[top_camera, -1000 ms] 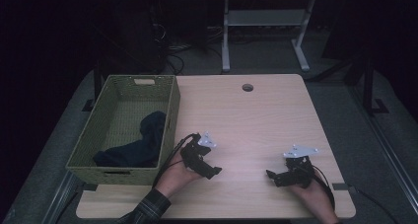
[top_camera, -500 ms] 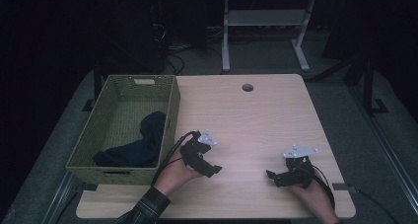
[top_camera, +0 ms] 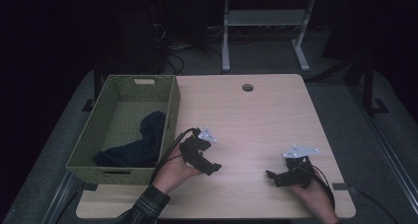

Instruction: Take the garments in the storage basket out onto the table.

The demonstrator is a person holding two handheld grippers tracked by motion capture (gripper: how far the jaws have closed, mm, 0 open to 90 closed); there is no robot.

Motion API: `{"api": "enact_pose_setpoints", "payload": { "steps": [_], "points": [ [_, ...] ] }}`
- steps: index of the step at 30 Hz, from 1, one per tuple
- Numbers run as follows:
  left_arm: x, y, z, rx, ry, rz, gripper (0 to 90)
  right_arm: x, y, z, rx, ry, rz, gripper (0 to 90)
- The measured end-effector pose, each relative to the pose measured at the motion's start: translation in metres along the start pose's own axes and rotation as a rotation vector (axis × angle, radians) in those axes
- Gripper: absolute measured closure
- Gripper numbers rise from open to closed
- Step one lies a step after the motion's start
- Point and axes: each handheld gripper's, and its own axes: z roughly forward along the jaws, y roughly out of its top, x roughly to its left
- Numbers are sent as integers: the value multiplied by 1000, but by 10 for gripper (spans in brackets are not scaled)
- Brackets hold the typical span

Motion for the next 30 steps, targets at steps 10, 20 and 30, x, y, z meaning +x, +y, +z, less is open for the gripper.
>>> {"api": "enact_pose_setpoints", "payload": {
  "steps": [10,20,30],
  "points": [
    [1,4,-6,5,-5,3,140,0,0,0,0,0,0,23],
    [5,10,-11,1,-12,3,142,0,0,0,0,0,0,23],
    [11,12,-20,14,-18,6,146,0,0,0,0,0,-1,23]
  ]
}}
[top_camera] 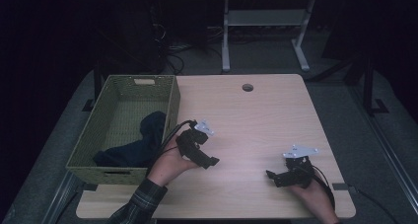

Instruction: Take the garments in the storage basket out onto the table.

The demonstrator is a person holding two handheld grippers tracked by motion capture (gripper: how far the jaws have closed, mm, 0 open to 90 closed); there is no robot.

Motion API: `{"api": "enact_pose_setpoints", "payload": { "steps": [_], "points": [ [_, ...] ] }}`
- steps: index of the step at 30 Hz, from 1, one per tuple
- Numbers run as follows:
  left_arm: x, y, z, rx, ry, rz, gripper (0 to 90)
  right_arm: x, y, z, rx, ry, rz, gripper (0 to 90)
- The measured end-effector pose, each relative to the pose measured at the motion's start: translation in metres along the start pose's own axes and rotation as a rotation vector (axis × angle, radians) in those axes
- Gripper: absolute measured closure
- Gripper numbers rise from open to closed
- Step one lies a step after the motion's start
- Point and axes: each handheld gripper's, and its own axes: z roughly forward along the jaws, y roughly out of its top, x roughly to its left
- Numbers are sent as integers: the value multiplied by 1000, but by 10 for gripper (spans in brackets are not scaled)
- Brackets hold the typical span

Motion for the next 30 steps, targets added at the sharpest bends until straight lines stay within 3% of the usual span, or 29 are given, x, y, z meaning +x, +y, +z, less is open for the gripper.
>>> {"api": "enact_pose_setpoints", "payload": {
  "steps": [16,30],
  "points": [
    [9,14,-13,26,-26,15,149,0,0,0,2,0,-2,23],
    [9,17,-29,12,-45,32,193,0,0,0,2,0,-1,23]
  ]
}}
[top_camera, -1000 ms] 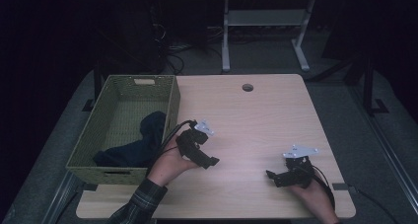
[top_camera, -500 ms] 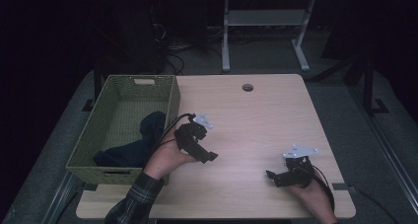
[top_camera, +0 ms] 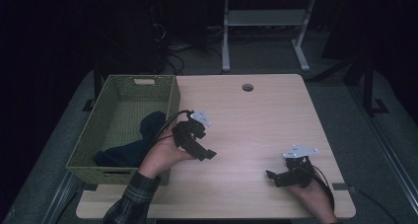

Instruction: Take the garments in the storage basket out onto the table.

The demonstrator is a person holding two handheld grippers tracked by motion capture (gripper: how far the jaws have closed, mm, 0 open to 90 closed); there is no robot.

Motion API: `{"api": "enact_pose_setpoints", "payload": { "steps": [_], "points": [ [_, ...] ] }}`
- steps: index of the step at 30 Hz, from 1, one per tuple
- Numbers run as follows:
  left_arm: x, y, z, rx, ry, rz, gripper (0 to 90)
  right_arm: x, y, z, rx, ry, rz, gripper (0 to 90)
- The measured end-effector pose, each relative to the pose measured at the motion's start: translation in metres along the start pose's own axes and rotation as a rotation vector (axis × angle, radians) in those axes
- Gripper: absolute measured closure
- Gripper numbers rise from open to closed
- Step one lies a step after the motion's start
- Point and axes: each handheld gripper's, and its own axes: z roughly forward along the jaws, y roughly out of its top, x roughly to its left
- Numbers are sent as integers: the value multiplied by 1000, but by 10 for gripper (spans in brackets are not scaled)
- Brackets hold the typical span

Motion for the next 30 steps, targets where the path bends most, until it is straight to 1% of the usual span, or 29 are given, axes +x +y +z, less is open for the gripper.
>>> {"api": "enact_pose_setpoints", "payload": {
  "steps": [1,2,4,5,12,13,15,16,18,19,20,21,22,23,24,25,26,28,30],
  "points": [
    [1,0,-2,5,0,7,197,0,0,0,-1,-1,-3,22],
    [0,0,-3,-4,1,-2,198,0,0,0,-2,-1,-4,23],
    [1,-1,-6,-11,1,-1,199,0,0,0,-2,-1,-3,23],
    [1,-1,-8,-15,5,-7,198,0,0,0,-2,-1,-3,23],
    [3,-3,-17,-13,15,-11,207,0,0,0,-2,-1,-4,23],
    [2,-4,-18,-18,18,-22,211,0,0,0,-2,-1,-3,23],
    [3,-4,-24,-15,19,-14,214,0,0,0,-2,-1,-3,23],
    [3,-4,-24,-15,19,-14,217,0,0,0,-2,-1,-3,23],
    [3,-6,-29,-22,23,-21,219,0,0,0,-2,-1,-3,23],
    [4,-7,-32,-18,25,-13,222,0,0,0,-2,-1,-3,23],
    [3,-7,-33,-25,26,-26,223,0,0,0,-2,-1,-3,23],
    [3,-7,-33,-25,26,-26,223,0,0,0,-2,-1,-3,23],
    [5,-8,-36,-18,26,-17,223,0,0,0,-2,-1,-3,23],
    [4,-9,-37,-27,31,-27,224,0,0,0,-2,0,-3,22],
    [6,-10,-40,-26,34,-27,225,0,0,0,-2,-1,-4,23],
    [6,-10,-40,-26,34,-27,226,0,0,0,-2,-1,-4,23],
    [6,-11,-42,-33,36,-35,226,0,0,0,-2,-1,-3,23],
    [8,-13,-48,-38,43,-40,228,0,0,0,-2,-1,-3,23],
    [9,-14,-50,-45,46,-47,229,0,0,0,-2,-1,-3,23]
  ]
}}
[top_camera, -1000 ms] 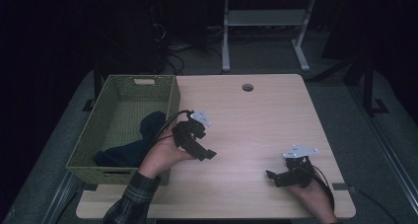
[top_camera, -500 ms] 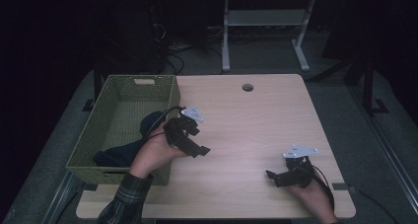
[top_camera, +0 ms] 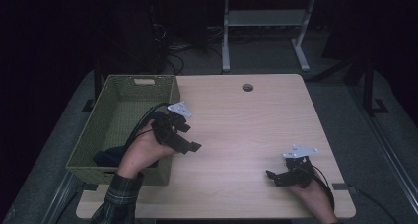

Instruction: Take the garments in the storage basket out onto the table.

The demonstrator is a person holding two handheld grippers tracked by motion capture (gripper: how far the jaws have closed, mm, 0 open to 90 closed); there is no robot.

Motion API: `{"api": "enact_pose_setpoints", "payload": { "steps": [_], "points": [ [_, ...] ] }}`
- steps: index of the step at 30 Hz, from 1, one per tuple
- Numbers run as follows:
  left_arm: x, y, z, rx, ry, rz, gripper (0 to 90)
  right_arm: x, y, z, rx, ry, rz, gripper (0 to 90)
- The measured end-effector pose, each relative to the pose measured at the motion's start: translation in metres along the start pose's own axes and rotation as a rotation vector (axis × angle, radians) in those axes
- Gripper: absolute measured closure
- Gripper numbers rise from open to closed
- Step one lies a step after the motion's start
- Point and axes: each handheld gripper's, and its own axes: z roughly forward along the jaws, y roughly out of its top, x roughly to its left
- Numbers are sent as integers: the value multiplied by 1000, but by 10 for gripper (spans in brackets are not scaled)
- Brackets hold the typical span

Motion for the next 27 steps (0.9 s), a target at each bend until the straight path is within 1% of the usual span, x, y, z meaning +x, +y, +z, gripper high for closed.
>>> {"api": "enact_pose_setpoints", "payload": {
  "steps": [2,3,5,7,10,13,14,15,17,20,25,27],
  "points": [
    [3,-3,-6,-2,8,-6,230,0,0,0,0,0,0,23],
    [3,-4,-7,-7,13,-16,230,0,0,0,0,0,1,23],
    [5,-5,-9,-3,18,-10,230,0,0,0,0,0,0,23],
    [7,-7,-14,-8,28,-21,231,0,0,0,0,0,0,23],
    [8,-9,-17,-8,35,-25,231,0,0,0,0,0,1,23],
    [11,-12,-22,-5,54,-36,231,0,0,0,0,0,1,23],
    [11,-12,-22,-5,54,-36,231,0,0,0,0,0,1,23],
    [12,-15,-24,-3,68,-47,231,0,0,0,0,0,0,23],
    [14,-17,-26,0,78,-52,231,0,0,0,0,0,0,23],
    [15,-18,-27,2,84,-59,231,0,0,0,0,0,1,23],
    [19,-25,-36,-2,109,-78,231,0,0,0,0,0,1,23],
    [20,-28,-39,3,118,-85,231,0,0,0,0,0,0,23]
  ]
}}
